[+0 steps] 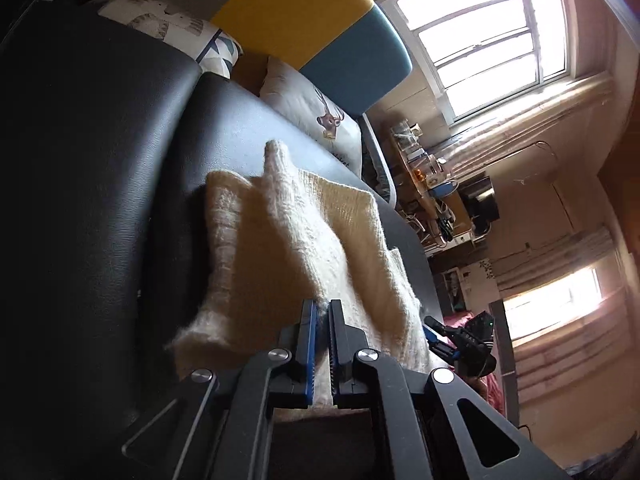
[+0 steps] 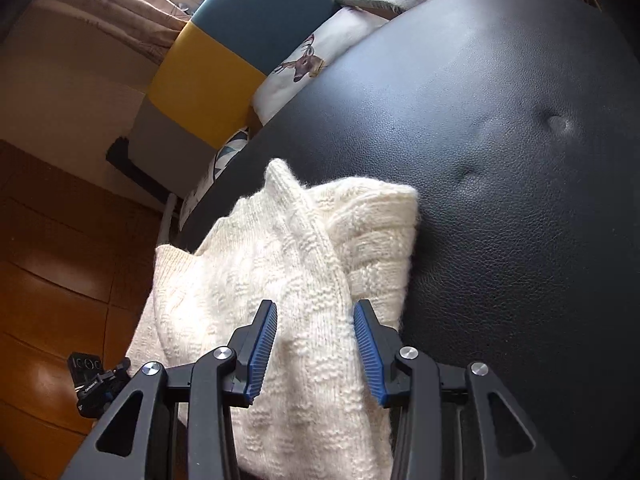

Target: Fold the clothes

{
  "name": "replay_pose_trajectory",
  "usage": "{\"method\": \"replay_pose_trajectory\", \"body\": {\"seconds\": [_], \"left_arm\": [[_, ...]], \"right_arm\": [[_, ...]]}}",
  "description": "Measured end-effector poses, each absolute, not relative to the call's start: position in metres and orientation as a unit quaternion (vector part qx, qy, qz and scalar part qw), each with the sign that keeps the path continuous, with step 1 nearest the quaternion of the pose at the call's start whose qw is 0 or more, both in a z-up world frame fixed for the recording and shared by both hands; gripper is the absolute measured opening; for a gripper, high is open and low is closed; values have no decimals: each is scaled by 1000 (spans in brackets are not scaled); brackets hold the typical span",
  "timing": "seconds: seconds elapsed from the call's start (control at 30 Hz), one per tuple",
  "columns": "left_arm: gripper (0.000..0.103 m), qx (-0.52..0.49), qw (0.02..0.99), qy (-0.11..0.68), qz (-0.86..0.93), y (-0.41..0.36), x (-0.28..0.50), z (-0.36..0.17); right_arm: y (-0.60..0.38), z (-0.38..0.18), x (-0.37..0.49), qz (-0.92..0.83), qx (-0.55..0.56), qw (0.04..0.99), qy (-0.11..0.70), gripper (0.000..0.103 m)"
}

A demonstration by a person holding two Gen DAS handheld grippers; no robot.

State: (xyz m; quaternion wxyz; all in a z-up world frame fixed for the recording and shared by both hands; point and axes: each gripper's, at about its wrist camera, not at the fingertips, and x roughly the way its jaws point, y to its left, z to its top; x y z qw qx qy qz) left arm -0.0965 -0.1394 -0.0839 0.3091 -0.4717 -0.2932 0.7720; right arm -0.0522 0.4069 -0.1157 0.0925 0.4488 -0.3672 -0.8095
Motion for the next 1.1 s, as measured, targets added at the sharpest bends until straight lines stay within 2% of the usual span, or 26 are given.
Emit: {"method": "replay_pose_trajectory", "body": {"seconds": [0.1, 0.27, 0.37, 0.4, 0.43, 0.53, 0.57, 0.6, 0.63, 0.67, 0.7, 0.73, 0.8, 0.83, 0.97, 1.1], "left_arm": [[6, -493, 283, -273, 776, -142, -93, -99], [8, -489, 283, -290, 772, -132, -104, -112], [29, -484, 287, -294, 772, -124, -116, -108], [39, -481, 287, -289, 776, -121, -120, -106], [41, -481, 287, -282, 779, -117, -124, -106], [41, -496, 290, -265, 775, -102, -135, -111], [41, -499, 292, -254, 775, -97, -136, -113], [36, -506, 290, -236, 778, -92, -137, -115], [18, -515, 281, -218, 780, -86, -138, -117], [12, -525, 272, -211, 779, -84, -137, -121], [12, -526, 271, -219, 776, -86, -136, -123], [11, -528, 269, -227, 773, -87, -134, -125], [10, -524, 263, -215, 781, -89, -125, -122], [10, -522, 261, -212, 784, -92, -119, -120], [10, -526, 254, -213, 783, -105, -91, -126], [12, -520, 268, -243, 774, -110, -79, -130]], "right_arm": [[409, -113, -56, -812, 450, 99, -357, 41], [407, -105, -72, -823, 445, 115, -335, 41], [401, -105, -88, -828, 457, 115, -303, 41], [397, -109, -94, -825, 469, 114, -293, 41], [393, -112, -99, -824, 479, 114, -281, 41], [375, -117, -109, -827, 502, 114, -226, 42], [366, -114, -110, -834, 506, 116, -186, 42], [356, -110, -109, -842, 509, 113, -135, 41], [345, -104, -107, -850, 510, 103, -81, 34], [333, -99, -104, -855, 510, 91, -31, 20], [321, -93, -100, -857, 509, 79, 18, 11], [310, -86, -95, -860, 502, 66, 67, 8], [291, -70, -79, -862, 481, 39, 156, 8], [290, -68, -73, -858, 482, 24, 176, 8], [321, -101, -68, -837, 534, 4, 118, 8], [337, -98, -66, -854, 517, 5, 59, 13]]}}
